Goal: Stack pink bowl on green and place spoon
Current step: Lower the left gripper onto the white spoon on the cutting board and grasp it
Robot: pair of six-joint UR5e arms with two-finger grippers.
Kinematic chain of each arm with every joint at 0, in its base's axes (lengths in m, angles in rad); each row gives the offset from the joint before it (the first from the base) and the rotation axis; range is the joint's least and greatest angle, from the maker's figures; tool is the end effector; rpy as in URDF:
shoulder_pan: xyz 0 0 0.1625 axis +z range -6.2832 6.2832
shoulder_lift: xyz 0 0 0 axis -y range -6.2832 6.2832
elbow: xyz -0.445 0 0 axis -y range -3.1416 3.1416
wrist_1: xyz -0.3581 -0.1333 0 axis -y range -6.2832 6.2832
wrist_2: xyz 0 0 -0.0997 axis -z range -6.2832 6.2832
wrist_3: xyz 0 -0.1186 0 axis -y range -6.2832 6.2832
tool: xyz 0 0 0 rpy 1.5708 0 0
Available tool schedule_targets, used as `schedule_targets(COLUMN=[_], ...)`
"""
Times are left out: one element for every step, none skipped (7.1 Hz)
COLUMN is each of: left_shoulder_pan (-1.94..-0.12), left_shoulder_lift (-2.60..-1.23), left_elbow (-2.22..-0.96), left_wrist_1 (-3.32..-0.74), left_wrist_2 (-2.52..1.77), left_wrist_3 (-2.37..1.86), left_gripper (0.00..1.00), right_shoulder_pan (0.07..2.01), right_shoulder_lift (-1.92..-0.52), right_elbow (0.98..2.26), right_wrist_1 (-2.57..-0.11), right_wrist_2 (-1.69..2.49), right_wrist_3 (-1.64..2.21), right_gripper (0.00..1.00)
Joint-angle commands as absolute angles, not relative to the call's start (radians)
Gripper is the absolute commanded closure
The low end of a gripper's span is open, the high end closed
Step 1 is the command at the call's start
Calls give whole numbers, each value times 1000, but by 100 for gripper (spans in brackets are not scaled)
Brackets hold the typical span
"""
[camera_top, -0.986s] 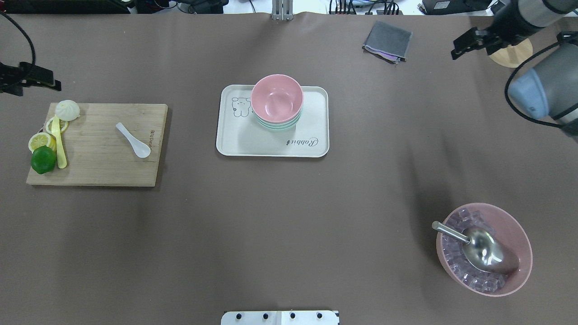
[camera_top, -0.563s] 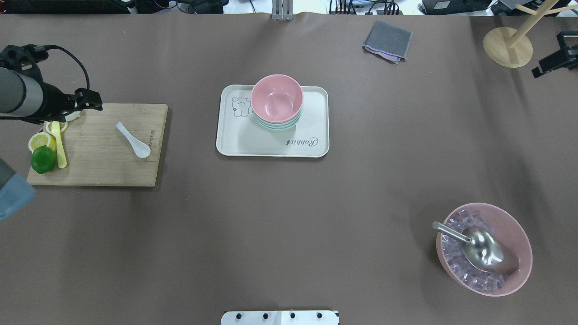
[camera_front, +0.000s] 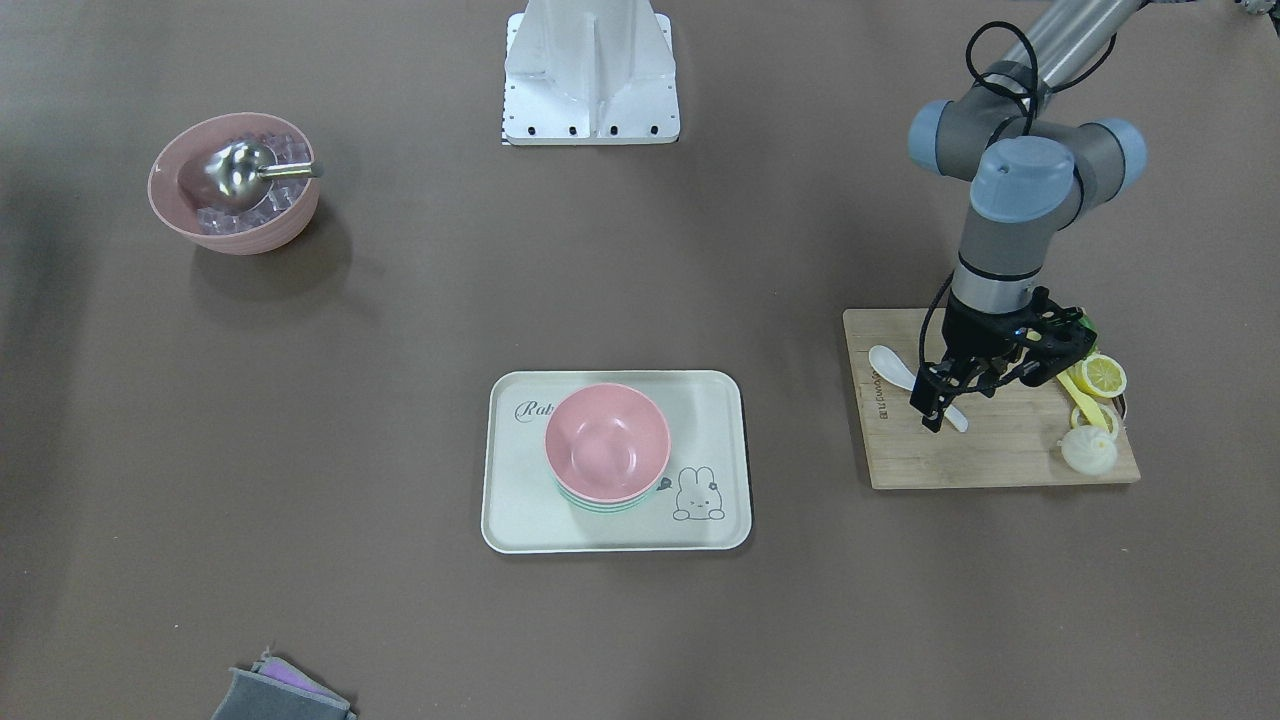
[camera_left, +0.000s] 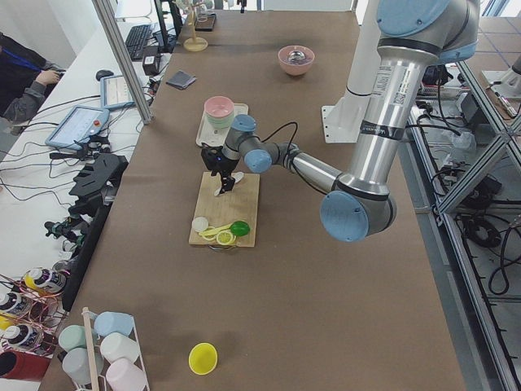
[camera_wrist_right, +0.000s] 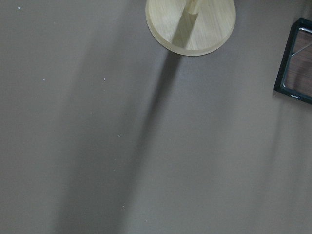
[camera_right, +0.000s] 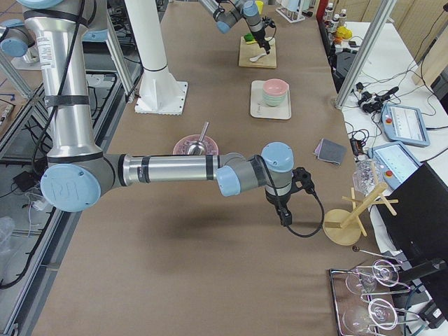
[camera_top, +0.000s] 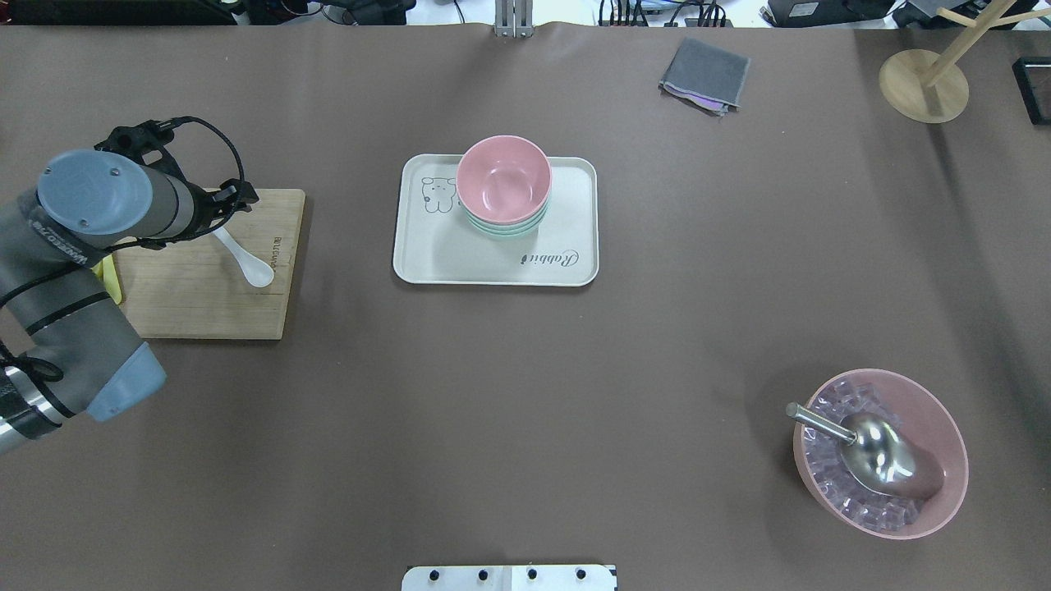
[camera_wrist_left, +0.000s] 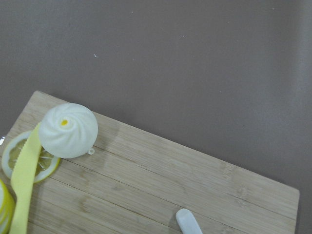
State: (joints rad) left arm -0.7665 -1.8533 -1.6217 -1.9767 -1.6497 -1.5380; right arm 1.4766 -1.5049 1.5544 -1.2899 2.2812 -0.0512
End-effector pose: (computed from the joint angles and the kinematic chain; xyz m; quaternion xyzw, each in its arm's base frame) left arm 0.3576 -0.5164 0.4929 0.1066 0.3469 -0.3209 0.8748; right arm 0.0077 -0.5134 0.6415 0.1468 -0.3463 -0.1242 0.9182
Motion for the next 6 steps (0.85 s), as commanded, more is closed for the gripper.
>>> schedule_targets(left_shoulder_pan=[-735, -721, -721, -721, -719, -719], left_shoulder_lift=[-1861, -1859, -1859, -1859, -1858, -1859], left_elbow=[-1606, -1606, -1608, -1608, -1609, -1609], left_wrist_1=[-1970, -1970, -1970, -1970, -1970, -1970], left_wrist_2=[-1594, -1592, -1592, -1592, -1592, -1592], left_wrist_3=[-1588, -1588, -1588, -1588, -1588, -1588], left_gripper=[24, 31, 39, 42, 42, 44], right_shoulder_pan=[1480, 1480, 1480, 1480, 1480, 1480], right_shoulder_lift=[-1520, -1528, -1528, -1528, -1529, -1532], right_elbow=[1552, 1554, 1554, 1554, 1554, 1554], right_wrist_1=[-1287, -1282, -1282, -1282, -1282, -1281], right_wrist_2=[2280, 2279, 2279, 2279, 2279, 2281], right_wrist_3=[-55, -55, -51, -48, -49, -49], right_gripper=[0, 0, 0, 0, 0, 0])
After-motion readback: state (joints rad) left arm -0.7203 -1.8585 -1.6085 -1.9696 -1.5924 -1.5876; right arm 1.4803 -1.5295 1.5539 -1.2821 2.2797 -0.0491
